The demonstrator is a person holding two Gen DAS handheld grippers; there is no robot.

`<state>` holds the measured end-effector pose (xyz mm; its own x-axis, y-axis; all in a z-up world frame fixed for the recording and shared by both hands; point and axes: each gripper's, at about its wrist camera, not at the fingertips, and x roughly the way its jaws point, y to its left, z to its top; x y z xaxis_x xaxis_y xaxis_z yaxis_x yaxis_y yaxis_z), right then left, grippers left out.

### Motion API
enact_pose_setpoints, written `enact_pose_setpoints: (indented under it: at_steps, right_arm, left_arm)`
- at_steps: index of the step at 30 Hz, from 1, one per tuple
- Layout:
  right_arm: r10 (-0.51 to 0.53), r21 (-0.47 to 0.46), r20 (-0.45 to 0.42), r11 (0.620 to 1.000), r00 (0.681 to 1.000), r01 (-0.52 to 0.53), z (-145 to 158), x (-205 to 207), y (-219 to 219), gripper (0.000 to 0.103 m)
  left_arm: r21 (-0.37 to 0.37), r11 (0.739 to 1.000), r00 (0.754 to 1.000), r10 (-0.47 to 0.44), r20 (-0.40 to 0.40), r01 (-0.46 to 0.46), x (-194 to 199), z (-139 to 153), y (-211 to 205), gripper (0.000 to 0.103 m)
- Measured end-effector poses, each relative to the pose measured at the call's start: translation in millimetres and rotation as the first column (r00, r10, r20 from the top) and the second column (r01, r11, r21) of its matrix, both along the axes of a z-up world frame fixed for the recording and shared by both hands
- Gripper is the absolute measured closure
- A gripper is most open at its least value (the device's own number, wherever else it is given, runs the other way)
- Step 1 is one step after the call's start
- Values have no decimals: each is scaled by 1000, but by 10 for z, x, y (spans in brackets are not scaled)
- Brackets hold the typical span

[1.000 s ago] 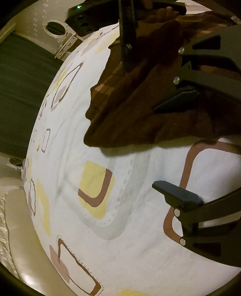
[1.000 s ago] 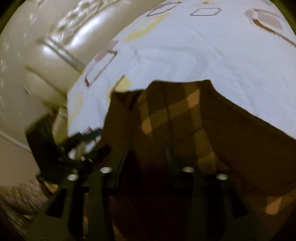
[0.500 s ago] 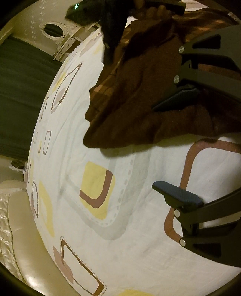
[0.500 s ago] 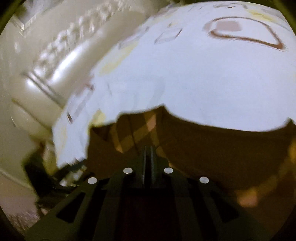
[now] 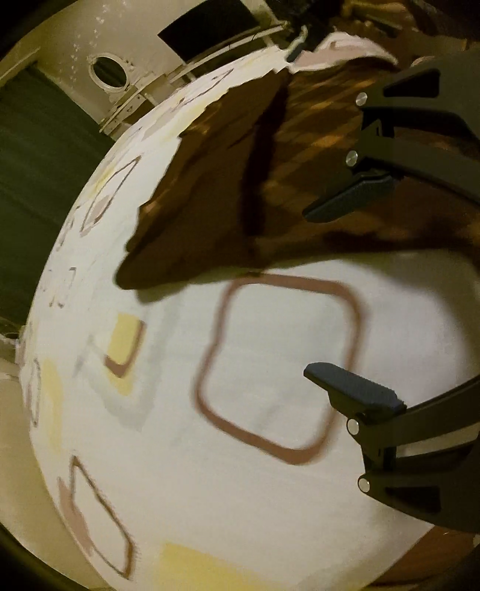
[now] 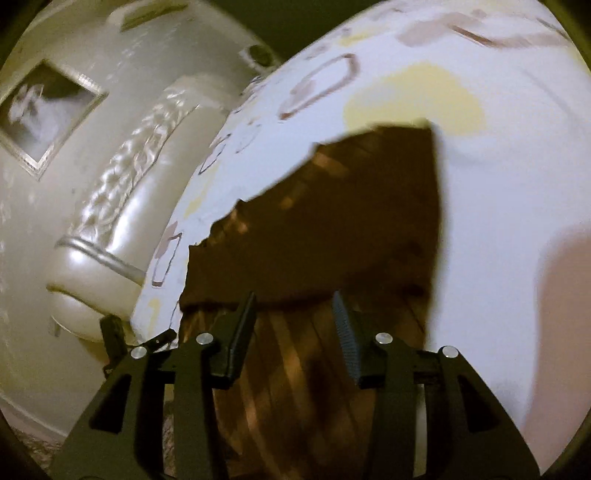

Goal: Fold small clothes

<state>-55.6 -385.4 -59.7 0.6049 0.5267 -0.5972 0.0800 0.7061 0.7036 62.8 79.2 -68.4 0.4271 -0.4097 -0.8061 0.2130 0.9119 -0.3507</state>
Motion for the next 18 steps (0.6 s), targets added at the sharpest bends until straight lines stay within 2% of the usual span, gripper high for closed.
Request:
enact_pose_setpoints:
  at_steps: [5, 12, 18]
  right_arm:
    - [-17, 31, -73, 999, 997, 19, -227, -560, -148, 61]
    - [20, 57, -120, 998, 993, -13, -356, -934, -108, 58]
    - [66, 129, -115, 990, 991, -51, -409, -1090, -41, 56]
  left_arm:
    - [-29, 999, 999, -37, -35, 36, -325, 10, 5, 26]
    - [-53, 996, 995, -72, -67, 68, -514, -36, -75, 24]
    - [-196, 977, 986, -105, -126, 79, -575, -90, -83, 23]
